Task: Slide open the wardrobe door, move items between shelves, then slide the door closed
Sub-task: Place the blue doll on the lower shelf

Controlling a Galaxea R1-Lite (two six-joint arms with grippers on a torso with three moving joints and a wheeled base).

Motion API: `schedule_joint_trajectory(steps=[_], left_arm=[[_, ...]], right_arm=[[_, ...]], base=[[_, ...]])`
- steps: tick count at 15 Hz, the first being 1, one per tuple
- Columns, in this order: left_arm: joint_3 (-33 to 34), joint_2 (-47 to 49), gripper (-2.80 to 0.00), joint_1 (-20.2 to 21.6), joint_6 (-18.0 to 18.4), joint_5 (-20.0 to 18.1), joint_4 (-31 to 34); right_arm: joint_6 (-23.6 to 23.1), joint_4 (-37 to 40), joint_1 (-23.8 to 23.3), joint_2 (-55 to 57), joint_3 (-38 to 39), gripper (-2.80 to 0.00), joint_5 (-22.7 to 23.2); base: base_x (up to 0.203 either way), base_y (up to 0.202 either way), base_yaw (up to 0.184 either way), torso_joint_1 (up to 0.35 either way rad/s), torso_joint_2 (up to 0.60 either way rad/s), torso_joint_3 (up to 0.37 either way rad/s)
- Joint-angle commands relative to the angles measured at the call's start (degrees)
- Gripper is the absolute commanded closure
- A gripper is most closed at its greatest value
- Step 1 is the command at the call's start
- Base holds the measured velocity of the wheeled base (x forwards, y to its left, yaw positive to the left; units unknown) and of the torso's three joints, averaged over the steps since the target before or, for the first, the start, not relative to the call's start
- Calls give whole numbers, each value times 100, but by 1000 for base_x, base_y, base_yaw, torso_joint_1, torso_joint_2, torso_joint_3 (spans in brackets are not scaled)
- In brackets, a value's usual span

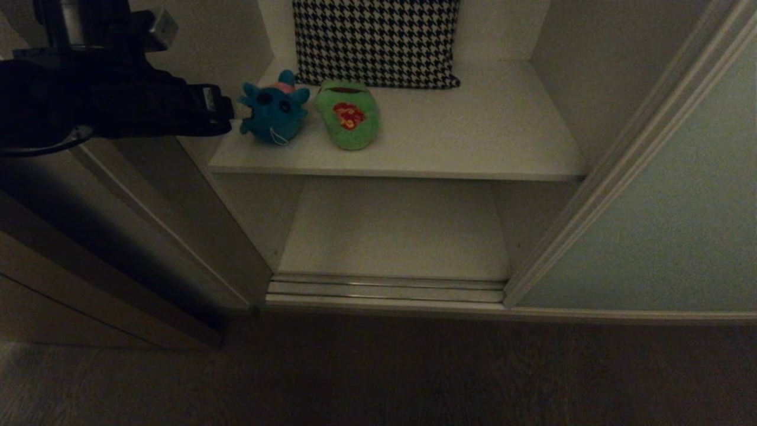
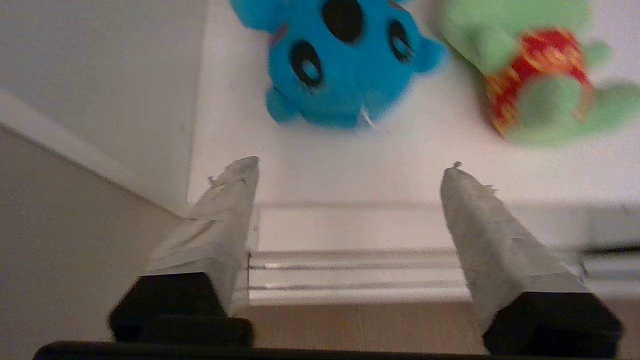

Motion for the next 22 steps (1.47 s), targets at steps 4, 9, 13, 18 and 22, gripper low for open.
schedule_joint_trajectory(steps=[4,9,13,18,22], left_arm=[[-799,887,-280,-94,-225,320,-8],[-1107,1386,-280,-246,-552,574,-427],[-1108,1685,-280,-334,-516,940,-1420],[-1114,2125,-280,-336,-505,949,-2062],[-1151,2462,-280,-344,-496,944,-2799]], right_arm=[[-3,-1,1,-1,0,0,2],[-3,-1,1,-1,0,0,2],[-3,-1,1,-1,0,0,2],[-3,-1,1,-1,0,0,2],[-3,-1,1,-1,0,0,2]], base=[[0,0,0,0,0,0],[0,0,0,0,0,0],[0,0,0,0,0,0],[0,0,0,0,0,0],[0,0,0,0,0,0]])
